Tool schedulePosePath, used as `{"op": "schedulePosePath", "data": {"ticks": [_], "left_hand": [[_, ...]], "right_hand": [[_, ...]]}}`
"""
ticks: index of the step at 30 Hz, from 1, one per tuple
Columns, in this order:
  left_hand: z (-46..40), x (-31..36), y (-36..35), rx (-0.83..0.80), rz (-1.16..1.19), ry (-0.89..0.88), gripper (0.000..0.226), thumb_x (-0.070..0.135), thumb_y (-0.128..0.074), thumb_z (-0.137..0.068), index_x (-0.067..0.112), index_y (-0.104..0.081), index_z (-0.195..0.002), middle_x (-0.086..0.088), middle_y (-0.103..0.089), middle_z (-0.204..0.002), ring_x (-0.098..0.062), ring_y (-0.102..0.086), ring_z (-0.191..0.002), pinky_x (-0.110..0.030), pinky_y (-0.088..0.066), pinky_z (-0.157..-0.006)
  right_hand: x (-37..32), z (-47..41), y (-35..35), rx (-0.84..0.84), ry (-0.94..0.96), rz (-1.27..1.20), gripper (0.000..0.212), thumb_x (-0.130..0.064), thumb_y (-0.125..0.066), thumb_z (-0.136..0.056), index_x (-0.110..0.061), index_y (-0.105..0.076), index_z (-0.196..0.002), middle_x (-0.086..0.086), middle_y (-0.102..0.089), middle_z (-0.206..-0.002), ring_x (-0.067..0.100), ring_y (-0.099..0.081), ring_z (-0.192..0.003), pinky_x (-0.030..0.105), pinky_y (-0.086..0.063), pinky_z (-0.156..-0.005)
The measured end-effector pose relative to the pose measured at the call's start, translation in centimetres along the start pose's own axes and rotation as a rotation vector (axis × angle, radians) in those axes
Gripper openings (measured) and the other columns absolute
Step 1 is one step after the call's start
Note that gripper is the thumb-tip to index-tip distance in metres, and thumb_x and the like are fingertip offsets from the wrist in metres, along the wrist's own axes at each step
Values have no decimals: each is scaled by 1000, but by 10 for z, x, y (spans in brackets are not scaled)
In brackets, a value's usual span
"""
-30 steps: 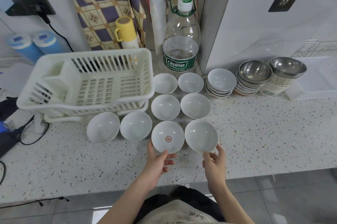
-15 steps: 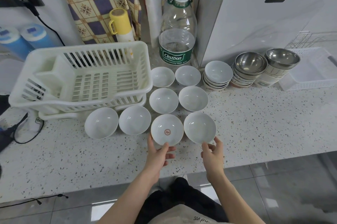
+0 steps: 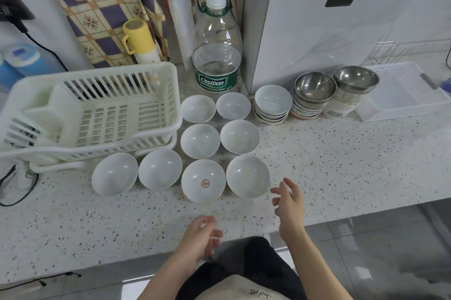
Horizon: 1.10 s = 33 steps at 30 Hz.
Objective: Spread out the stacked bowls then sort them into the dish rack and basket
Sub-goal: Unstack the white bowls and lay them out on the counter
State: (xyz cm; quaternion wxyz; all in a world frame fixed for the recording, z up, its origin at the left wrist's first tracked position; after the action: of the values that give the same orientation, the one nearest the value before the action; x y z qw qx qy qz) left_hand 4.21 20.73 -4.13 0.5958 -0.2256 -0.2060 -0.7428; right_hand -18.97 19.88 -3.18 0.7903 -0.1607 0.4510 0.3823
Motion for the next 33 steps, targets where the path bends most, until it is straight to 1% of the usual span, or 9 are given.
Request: {"op": "schedulePosePath", "data": {"ticks": [5, 8, 12, 16, 23, 26, 28, 29, 33], "left_hand": [[-2, 46, -41, -13, -18, -89, 16, 25, -57, -98, 16, -66, -108, -5, -77, -88, -15, -65, -69, -22, -45, -52], [-13, 90, -71, -3, 57, -185, 16, 24, -57, -97, 17, -66, -108, -2, -77, -80, -12, -61, -60, -23, -42, -48], [-46, 155, -113, 61, 105, -293, 23, 26, -54, -100, 22, -51, -123, -7, -75, -82, -9, -57, -49, -20, -35, -41], [-84, 217, -152, 105, 28, -343, 54, 35, -52, -99, 31, -27, -147, -9, -76, -83, -9, -55, -43, -20, -32, -38], [-129, 258, -171, 265, -53, -287, 64, 30, -48, -97, 32, -17, -152, -10, -76, -71, -13, -50, -32, -19, -25, -35], [-137, 261, -171, 289, -50, -309, 55, 13, -40, -98, 29, -26, -148, -14, -75, -83, -12, -59, -36, -18, -26, -33], [-139, 264, -172, 296, -62, -337, 52, 5, -35, -96, 28, -32, -143, -16, -72, -95, -13, -68, -46, -16, -26, -34], [-140, 265, -172, 295, -69, -341, 52, 3, -33, -95, 28, -33, -141, -17, -72, -95, -14, -69, -48, -16, -25, -34], [-139, 268, -170, 292, -91, -333, 55, 0, -31, -90, 28, -38, -137, -14, -73, -70, -18, -67, -48, -17, -24, -33]], "right_hand": [[-35, -41, 15, -101, 14, 5, 20, -25, -47, -100, -24, -63, -113, 0, -68, -87, 12, -47, -60, 24, -38, -53], [-55, -66, 27, -150, 26, 56, 18, -26, -50, -99, -25, -66, -106, -2, -69, -83, 11, -48, -58, 24, -38, -52], [-87, -104, 43, -216, 30, 114, 18, -25, -50, -99, -23, -67, -103, -2, -68, -81, 10, -48, -56, 20, -36, -47], [-114, -139, 56, -252, 41, 136, 17, -25, -51, -98, -21, -67, -103, -1, -68, -82, 11, -47, -57, 18, -37, -46], [-123, -160, 59, -328, 25, 160, 17, -25, -53, -98, -23, -69, -101, 0, -69, -82, 11, -49, -58, 14, -37, -42], [-118, -165, 60, -367, 14, 182, 18, -24, -52, -98, -20, -69, -105, 0, -69, -81, 11, -49, -58, 14, -37, -43], [-115, -168, 61, -376, 1, 194, 18, -25, -52, -99, -21, -68, -106, 0, -68, -81, 11, -49, -58, 14, -37, -45], [-113, -170, 61, -377, -6, 203, 18, -25, -52, -99, -22, -68, -106, 0, -69, -81, 11, -49, -58, 15, -38, -46], [-107, -175, 59, -403, -36, 224, 18, -23, -51, -98, -23, -67, -106, 1, -69, -83, 12, -48, -59, 18, -38, -49]]}}
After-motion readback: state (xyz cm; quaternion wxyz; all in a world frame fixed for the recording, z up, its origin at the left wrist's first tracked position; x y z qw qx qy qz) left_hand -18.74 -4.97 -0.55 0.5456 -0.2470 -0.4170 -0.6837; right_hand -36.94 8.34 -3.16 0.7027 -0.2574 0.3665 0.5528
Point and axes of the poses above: each hand's wrist, its own z-axis away from the middle knuckle, its own y-axis out of the back of the hand, x = y × z, the point moved 4 cm from there along -z, towards the middle knuckle
